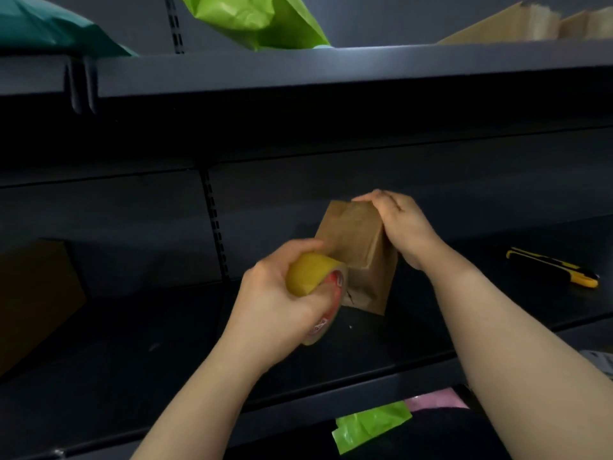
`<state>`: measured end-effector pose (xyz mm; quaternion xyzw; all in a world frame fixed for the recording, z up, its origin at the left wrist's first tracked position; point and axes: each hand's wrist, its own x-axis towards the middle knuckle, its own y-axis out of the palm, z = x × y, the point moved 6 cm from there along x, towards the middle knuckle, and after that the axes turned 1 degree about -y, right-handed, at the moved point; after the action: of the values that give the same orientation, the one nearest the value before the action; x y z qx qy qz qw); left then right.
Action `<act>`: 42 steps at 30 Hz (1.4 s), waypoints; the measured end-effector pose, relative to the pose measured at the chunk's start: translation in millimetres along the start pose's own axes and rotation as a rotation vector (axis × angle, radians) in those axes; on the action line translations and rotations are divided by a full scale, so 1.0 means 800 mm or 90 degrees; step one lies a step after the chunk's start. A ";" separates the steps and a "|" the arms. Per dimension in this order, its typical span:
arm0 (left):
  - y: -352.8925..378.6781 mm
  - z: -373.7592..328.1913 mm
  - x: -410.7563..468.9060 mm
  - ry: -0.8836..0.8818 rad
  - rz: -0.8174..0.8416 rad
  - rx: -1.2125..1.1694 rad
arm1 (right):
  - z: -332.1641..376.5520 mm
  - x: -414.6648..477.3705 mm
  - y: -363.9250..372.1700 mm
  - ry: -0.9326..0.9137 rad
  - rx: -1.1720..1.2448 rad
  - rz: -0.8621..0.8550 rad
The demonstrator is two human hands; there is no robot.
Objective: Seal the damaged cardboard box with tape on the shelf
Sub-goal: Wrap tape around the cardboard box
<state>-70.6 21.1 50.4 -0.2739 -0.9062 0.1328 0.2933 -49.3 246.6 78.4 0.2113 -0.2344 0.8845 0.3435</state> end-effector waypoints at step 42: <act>0.041 0.024 -0.015 -0.024 0.009 0.132 | -0.050 -0.017 0.027 -0.007 -0.495 0.085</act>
<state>-60.2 39.4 16.1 -0.2457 -0.8911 0.2334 0.3020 -64.2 247.9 33.3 0.0546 -0.5672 0.7490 0.3382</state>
